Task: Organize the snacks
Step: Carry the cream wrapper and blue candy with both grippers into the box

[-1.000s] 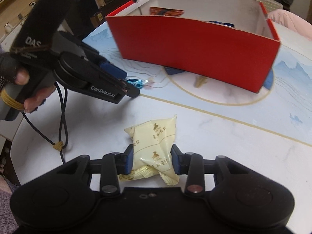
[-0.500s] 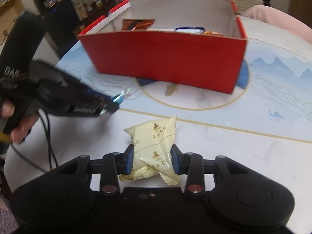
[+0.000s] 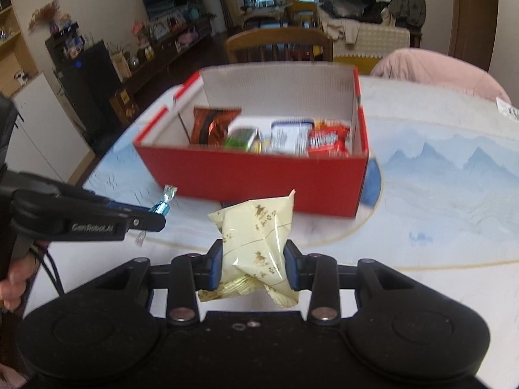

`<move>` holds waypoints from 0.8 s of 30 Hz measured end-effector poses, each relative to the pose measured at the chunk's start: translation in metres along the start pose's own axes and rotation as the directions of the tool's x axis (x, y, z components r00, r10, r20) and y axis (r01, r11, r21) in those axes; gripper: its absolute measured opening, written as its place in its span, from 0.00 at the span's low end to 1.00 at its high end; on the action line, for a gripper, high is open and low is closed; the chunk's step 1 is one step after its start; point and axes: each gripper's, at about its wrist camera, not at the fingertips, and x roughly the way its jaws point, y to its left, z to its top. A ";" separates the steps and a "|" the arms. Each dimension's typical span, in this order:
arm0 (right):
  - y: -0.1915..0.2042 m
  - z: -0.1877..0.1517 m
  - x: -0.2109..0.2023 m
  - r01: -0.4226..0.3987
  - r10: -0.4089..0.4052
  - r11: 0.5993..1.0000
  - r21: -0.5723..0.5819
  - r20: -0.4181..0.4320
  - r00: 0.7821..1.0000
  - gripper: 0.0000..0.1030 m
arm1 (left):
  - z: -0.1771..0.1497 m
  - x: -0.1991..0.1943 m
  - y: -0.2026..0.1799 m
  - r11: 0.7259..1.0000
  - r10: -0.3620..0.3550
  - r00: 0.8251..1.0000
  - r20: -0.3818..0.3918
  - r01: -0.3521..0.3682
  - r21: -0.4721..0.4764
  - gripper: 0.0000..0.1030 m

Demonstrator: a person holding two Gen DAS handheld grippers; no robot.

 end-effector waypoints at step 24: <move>-0.012 0.102 0.048 0.071 -0.070 0.997 -0.016 0.058 0.996 0.35 | 0.089 0.006 0.020 0.994 0.093 0.993 0.075 -0.089 -0.055 0.12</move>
